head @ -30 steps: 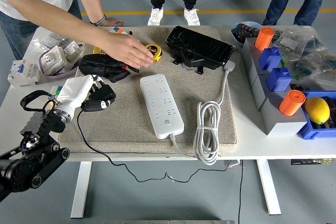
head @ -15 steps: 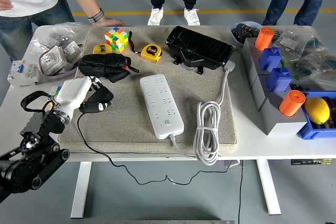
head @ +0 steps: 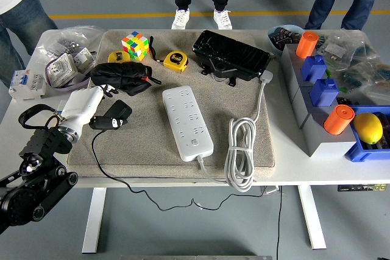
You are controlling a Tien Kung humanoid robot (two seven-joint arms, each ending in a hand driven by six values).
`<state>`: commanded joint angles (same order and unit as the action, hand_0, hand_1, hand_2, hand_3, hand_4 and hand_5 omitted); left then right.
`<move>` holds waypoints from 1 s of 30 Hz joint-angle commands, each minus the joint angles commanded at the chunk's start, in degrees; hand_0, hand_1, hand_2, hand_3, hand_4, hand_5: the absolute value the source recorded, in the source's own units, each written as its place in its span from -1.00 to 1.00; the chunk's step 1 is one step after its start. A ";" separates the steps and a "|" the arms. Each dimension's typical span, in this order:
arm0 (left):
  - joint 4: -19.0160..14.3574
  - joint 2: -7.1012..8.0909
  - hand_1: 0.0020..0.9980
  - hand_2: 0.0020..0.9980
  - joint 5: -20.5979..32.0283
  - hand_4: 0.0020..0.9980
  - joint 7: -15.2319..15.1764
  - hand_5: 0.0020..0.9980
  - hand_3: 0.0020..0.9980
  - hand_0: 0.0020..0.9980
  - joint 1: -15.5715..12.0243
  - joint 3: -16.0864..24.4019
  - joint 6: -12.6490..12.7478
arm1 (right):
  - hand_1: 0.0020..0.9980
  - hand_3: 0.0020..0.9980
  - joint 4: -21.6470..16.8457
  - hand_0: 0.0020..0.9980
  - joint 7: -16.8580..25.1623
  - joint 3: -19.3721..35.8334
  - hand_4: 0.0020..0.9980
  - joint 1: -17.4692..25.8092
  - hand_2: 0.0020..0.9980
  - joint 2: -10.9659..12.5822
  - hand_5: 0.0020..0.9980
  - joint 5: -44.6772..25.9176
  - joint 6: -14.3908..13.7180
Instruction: Put the plug near the board,insert it into the board,press the button,pull the plug out
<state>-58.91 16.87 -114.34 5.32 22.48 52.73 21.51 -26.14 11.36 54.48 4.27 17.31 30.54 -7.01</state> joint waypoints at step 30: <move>1.41 -2.61 0.33 0.33 52.83 0.86 -26.84 -0.09 0.33 0.18 -4.48 13.85 -0.08 | 0.22 0.09 2.88 0.21 -1.40 -3.71 0.46 -1.33 0.12 0.10 -0.57 -2.95 -0.39</move>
<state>-57.49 14.26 -61.50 -21.52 18.00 66.57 21.43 -23.27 9.95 50.77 2.94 17.41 27.58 -7.40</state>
